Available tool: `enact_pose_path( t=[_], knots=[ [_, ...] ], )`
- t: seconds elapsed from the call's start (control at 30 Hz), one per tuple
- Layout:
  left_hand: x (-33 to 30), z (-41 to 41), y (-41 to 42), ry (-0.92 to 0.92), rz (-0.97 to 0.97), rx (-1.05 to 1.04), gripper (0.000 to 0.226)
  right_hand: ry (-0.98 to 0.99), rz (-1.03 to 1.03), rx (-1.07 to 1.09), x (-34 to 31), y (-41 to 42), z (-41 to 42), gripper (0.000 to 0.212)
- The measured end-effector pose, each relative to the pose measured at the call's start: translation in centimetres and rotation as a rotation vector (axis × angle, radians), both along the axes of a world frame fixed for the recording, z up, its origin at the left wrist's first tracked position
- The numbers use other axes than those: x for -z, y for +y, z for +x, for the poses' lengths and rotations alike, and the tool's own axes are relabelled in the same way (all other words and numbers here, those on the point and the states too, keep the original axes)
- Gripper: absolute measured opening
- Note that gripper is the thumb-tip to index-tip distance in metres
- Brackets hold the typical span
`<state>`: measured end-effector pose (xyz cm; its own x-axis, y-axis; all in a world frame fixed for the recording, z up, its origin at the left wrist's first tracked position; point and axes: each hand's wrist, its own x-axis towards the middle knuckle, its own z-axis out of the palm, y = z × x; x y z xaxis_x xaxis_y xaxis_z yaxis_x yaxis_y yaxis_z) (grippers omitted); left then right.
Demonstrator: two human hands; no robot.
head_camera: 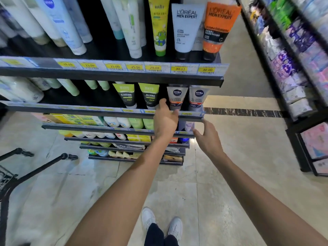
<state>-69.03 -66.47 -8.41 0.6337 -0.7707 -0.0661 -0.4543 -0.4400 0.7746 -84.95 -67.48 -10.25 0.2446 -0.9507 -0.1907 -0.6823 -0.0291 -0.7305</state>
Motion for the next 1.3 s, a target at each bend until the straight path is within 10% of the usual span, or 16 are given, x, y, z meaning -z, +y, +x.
enact_pose_path(
  t=[0.47, 1.3],
  knots=[
    [-4.2, 4.1, 30.4, -0.428, 0.250, -0.201, 0.033, 0.178, -0.392, -0.851, -2.3, 17.7, 4.4, 0.040],
    [-1.5, 15.2, 65.6, -0.307, 0.343, -1.019, 0.033, 0.015, -0.420, -1.596, -6.5, 43.5, 38.7, 0.048]
  ],
)
